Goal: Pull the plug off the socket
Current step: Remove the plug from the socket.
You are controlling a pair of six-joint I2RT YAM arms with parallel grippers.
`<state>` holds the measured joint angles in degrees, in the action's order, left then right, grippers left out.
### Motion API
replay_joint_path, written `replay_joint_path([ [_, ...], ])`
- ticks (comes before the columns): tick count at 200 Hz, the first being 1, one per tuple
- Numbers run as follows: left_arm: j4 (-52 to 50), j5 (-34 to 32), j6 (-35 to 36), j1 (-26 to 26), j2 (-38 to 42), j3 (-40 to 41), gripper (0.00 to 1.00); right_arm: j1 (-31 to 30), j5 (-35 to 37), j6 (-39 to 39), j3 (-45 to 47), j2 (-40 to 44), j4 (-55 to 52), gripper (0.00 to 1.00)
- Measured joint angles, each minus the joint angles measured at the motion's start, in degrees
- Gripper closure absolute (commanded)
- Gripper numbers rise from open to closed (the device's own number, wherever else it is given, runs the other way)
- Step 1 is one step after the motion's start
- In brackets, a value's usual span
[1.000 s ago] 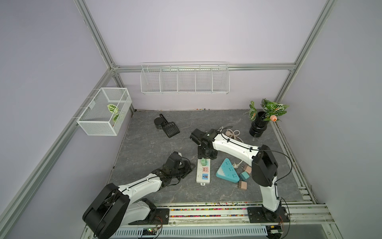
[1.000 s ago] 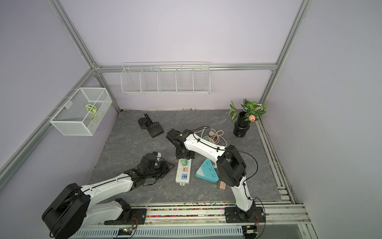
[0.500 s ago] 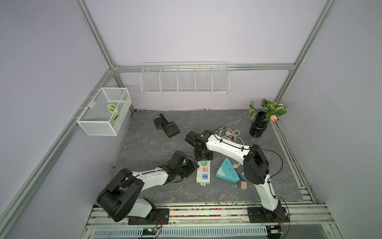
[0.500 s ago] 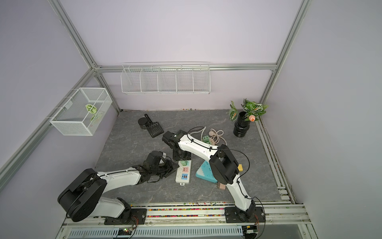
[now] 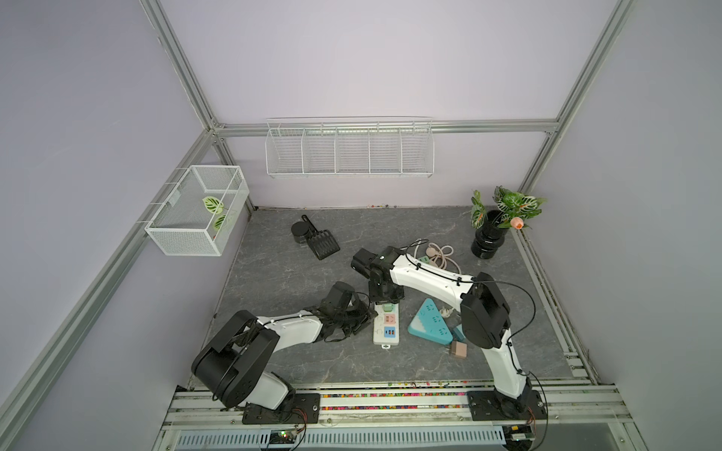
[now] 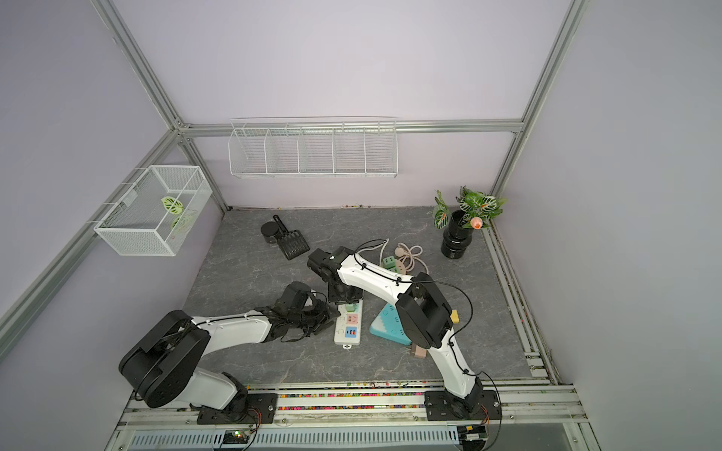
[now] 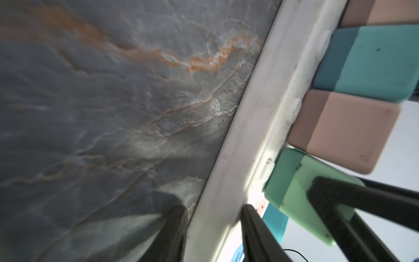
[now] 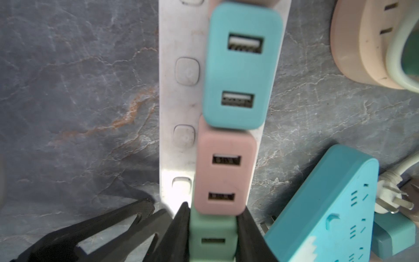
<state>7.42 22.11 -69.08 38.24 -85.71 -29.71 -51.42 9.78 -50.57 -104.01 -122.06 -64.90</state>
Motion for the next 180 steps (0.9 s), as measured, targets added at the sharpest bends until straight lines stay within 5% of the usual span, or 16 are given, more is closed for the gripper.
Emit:
replay_joint_path([
  [65, -0.07, 1.57, -1.36, -0.37, -1.36, -0.90, 0.57, 3.82, -8.57, -1.49, 10.51, 6.88, 10.12, 0.74],
  [116, -0.20, 1.60, -1.86, -0.48, -2.05, -1.57, 0.57, 3.58, -5.20, -1.25, 5.79, 6.27, 4.28, 0.74],
  [180, -1.60, 1.75, -1.53, -0.48, -2.27, -2.64, 0.57, 1.57, -1.07, 0.55, 11.37, 10.99, 2.78, 0.74],
])
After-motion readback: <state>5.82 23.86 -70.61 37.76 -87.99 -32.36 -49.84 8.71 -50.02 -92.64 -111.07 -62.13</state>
